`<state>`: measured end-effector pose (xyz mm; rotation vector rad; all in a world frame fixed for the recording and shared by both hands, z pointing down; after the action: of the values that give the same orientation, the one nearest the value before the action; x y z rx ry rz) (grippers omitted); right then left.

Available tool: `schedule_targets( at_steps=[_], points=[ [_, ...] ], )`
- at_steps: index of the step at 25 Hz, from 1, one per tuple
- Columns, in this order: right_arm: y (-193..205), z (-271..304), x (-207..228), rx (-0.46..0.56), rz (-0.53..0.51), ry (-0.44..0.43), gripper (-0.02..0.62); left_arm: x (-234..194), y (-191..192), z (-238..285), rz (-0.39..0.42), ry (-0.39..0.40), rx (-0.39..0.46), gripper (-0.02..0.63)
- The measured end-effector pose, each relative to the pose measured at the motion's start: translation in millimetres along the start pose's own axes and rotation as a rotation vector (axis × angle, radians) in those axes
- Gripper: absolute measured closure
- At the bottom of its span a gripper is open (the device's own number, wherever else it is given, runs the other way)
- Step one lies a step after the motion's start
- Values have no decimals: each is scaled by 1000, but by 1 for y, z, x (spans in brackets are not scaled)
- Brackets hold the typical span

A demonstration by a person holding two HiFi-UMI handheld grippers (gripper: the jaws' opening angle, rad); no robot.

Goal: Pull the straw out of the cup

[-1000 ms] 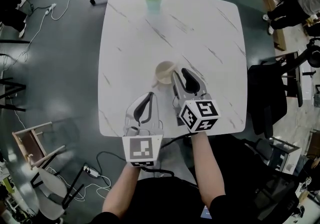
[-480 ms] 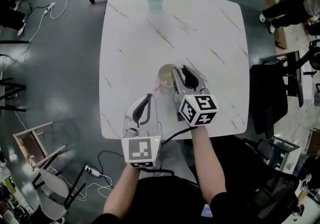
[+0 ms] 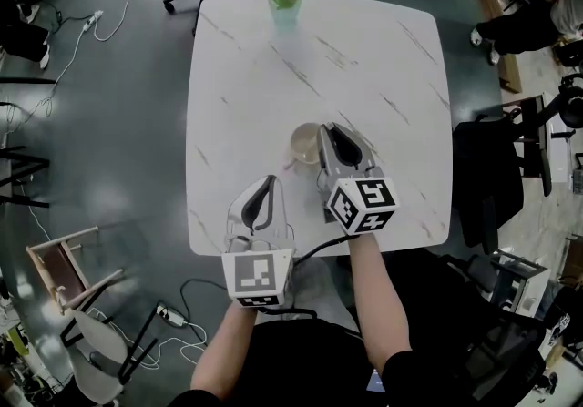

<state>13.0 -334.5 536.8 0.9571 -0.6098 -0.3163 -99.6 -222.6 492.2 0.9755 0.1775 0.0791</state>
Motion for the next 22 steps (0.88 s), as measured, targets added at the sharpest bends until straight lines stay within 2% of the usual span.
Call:
schedule_targets(
  at_steps=[7, 12, 18, 22],
  points=[
    [-21, -16, -14, 45, -77, -5, 548, 2, -8, -10, -1, 5, 20, 604],
    [-42, -43, -23, 105, -93, -7, 548, 4, -16, -18, 1, 6, 46, 604],
    [-67, -77, -47, 170, -202, 11, 549, 7, -29, -31, -1, 6, 84, 604],
    [-77, -102, -60, 205, -238, 12, 549, 15, -35, -41, 3, 12, 111, 604]
  ],
)
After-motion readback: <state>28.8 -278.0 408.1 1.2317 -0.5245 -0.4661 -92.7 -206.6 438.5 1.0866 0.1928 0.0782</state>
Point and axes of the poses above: the fingertips, and each gripper's own axes: z forward along the fingers, x to its right, y out of its underside, the point moved 4 cm from there along -z, backward along the fingers, and after that the axes turned 7 degrees about -x, right-handed, at the moved point
